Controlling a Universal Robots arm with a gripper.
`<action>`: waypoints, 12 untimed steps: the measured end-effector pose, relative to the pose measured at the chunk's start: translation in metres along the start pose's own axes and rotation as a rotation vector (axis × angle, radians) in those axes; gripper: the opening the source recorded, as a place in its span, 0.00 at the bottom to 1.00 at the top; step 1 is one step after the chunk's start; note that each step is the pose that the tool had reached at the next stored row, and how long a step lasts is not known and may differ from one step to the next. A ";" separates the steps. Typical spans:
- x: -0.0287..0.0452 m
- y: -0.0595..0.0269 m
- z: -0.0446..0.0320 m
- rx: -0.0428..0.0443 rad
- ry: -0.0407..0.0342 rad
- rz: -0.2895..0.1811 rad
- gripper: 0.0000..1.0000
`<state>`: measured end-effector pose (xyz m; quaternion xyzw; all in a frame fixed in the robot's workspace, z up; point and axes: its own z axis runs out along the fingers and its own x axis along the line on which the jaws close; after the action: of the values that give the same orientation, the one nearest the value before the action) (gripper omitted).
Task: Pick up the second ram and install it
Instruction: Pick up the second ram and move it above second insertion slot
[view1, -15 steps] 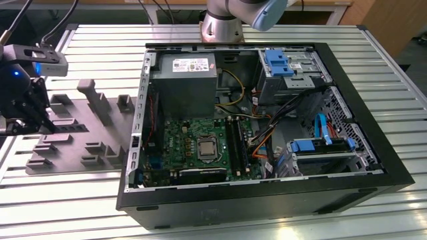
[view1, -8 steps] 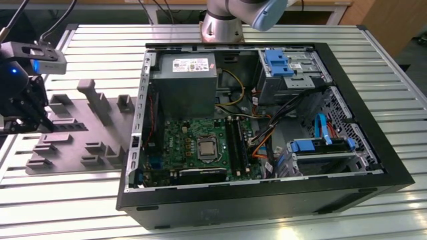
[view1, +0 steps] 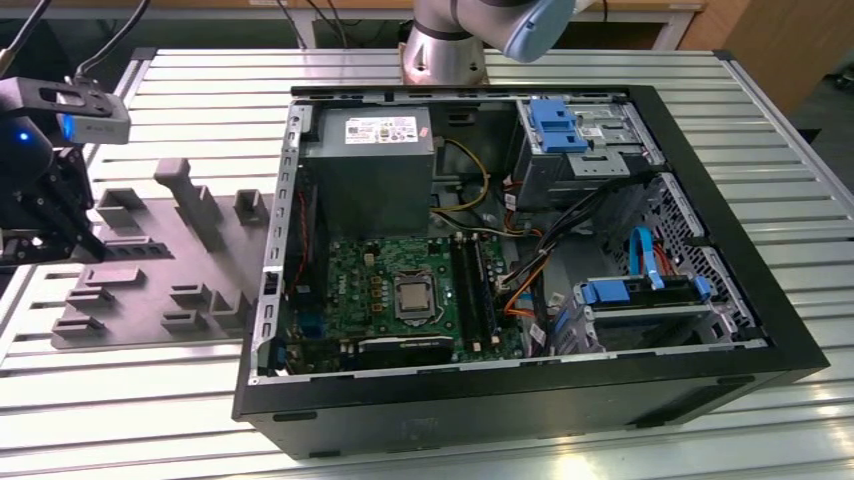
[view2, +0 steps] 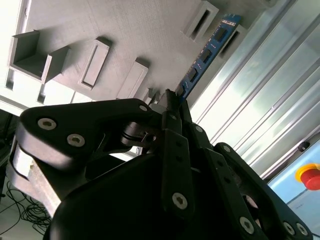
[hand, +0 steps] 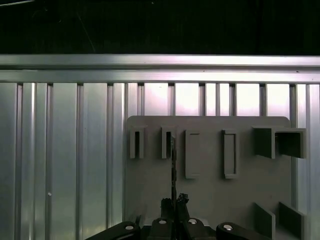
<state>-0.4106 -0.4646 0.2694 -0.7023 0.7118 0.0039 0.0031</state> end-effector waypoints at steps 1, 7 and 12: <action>0.0000 0.0000 -0.0006 0.0001 -0.0001 0.000 0.14; 0.0000 0.0000 -0.0045 0.0000 -0.0001 0.000 0.14; -0.0001 0.0000 -0.0075 0.0001 -0.0001 0.000 0.14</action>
<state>-0.4106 -0.4646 0.2769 -0.7023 0.7118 0.0040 0.0031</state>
